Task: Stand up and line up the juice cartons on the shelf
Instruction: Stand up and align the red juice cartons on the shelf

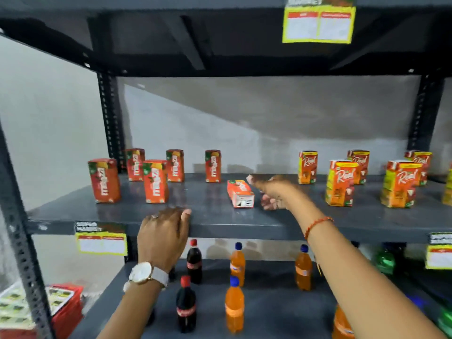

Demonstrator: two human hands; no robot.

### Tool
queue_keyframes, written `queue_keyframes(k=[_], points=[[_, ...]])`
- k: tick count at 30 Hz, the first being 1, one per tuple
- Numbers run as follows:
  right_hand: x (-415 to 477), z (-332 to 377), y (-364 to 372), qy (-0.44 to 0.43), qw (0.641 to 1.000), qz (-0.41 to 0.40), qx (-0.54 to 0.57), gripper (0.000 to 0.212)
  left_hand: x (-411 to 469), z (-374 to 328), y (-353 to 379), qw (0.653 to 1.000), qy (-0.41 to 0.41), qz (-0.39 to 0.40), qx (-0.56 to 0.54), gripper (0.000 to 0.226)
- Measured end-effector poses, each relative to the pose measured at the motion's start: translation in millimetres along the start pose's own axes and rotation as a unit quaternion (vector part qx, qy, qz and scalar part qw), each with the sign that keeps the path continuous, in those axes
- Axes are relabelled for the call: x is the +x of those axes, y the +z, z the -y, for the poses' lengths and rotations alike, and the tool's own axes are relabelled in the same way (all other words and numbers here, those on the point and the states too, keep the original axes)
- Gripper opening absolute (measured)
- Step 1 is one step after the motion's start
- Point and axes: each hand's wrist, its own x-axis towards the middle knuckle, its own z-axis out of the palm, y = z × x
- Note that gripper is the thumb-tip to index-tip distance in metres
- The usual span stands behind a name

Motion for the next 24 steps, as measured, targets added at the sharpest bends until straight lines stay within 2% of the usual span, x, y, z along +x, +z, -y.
queue_keyframes(k=[4, 8, 12, 15, 18, 20, 22, 24], points=[[20.0, 12.8, 23.4, 0.067, 0.993, 0.012, -0.094, 0.036, -3.2, 11.9, 9.6, 0.999, 0.017, -0.028, -0.037, 0.034], [18.4, 17.9, 32.9, 0.074, 0.988, 0.008, -0.136, 0.033, -3.6, 11.7, 12.0, 0.998, 0.006, -0.028, -0.058, 0.036], [17.5, 11.3, 42.2, 0.033, 0.991, -0.048, -0.120, 0.060, -4.4, 12.9, 11.4, 0.998, 0.005, -0.003, -0.063, 0.038], [14.9, 2.0, 42.1, -0.013, 0.989, -0.084, -0.121, 0.033, -4.4, 11.3, 12.0, 0.998, -0.001, -0.004, -0.066, 0.038], [13.1, -13.2, 42.0, -0.060, 0.992, -0.108, -0.038, 0.039, -4.9, 11.7, 13.5, 0.998, -0.001, -0.013, -0.066, 0.039], [8.1, -19.3, 41.3, -0.083, 0.990, -0.110, 0.026, 0.035, -5.3, 11.8, 14.2, 0.998, -0.002, -0.020, -0.065, 0.040], [1.9, -21.4, 36.7, -0.090, 0.988, -0.078, 0.099, 0.034, -5.0, 10.6, 15.1, 0.997, -0.004, -0.030, -0.065, 0.040], [-4.8, -20.7, 28.8, -0.094, 0.981, -0.029, 0.166, 0.047, -5.5, 8.5, 16.2, 0.997, -0.013, -0.045, -0.064, 0.040]])
